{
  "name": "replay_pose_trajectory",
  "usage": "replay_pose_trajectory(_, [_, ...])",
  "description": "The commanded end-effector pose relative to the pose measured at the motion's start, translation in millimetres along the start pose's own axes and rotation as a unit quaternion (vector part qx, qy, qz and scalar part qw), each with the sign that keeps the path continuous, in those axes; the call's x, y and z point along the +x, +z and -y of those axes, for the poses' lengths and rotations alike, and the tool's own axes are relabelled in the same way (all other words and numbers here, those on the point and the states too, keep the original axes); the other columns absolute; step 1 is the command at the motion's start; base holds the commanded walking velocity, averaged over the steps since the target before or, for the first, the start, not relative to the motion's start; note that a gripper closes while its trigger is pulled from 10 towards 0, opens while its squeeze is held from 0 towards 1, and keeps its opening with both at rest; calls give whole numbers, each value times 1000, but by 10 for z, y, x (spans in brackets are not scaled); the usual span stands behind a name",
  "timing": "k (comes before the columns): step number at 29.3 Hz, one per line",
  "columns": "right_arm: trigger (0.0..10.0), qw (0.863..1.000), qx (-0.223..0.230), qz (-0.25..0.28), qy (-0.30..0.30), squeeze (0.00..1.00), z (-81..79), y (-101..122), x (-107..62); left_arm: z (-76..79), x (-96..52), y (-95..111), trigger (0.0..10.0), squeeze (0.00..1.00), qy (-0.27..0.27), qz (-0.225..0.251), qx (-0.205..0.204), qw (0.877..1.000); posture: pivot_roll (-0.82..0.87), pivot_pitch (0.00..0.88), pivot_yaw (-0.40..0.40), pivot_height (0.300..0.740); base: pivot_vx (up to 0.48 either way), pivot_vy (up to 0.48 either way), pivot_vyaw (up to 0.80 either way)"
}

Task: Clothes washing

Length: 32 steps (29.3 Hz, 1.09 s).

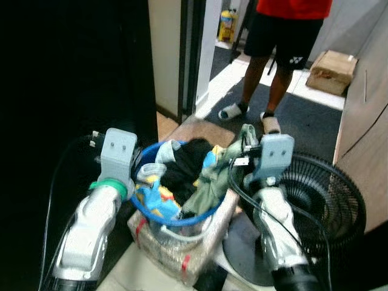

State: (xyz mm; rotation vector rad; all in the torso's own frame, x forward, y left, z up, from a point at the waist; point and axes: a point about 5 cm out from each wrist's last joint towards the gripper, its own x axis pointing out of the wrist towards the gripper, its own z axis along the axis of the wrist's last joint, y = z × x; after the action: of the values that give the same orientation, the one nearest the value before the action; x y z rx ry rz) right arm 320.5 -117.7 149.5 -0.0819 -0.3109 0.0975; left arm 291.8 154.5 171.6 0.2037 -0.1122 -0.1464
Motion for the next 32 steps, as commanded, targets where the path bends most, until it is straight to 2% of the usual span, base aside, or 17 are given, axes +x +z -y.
replay_pose_trajectory(1, [10000,1000,-8,-7,11,0,-58,-70,-56,63,-18,-30,10000,0,-11,10,14,1000,176,19,-16,691,0,0,0])
replay_pose_trajectory(4, [10000,999,-29,-25,27,0,-127,-214,-184,165,-78,-186,10000,0,-20,2,26,999,174,16,-24,706,0,0,0])
replay_pose_trajectory(9, [10000,999,-32,-31,28,0,-140,-254,-220,191,-94,-249,10000,0,-22,-10,25,999,174,16,-24,711,0,0,0])
replay_pose_trajectory(12, [10000,998,-40,-50,27,0,-142,-365,-338,261,-160,-431,10000,0,-32,-52,-1,998,157,6,-24,721,0,0,0])
replay_pose_trajectory(14, [10000,998,-40,-50,27,0,-142,-365,-338,261,-160,-431,10000,0,-32,-52,-1,998,157,6,-24,721,0,0,0])
replay_pose_trajectory(16, [10000,996,-50,-65,28,0,-127,-461,-447,297,-199,-520,10000,0,-35,-71,-26,996,149,0,-23,731,0,0,0])
replay_pose_trajectory(24, [10000,995,-54,-79,37,0,-139,-547,-582,349,-198,-474,10000,0,-51,-56,-44,996,144,0,-26,740,0,0,0])
replay_pose_trajectory(27, [10000,994,-55,-82,36,0,-145,-560,-592,369,-196,-460,10000,0,-56,-56,-51,996,144,0,-26,740,0,0,0])
replay_pose_trajectory(32, [10000,995,-47,-76,31,0,-164,-553,-544,417,-154,-410,10000,0,-63,-59,-89,992,145,0,-27,740,0,0,0])
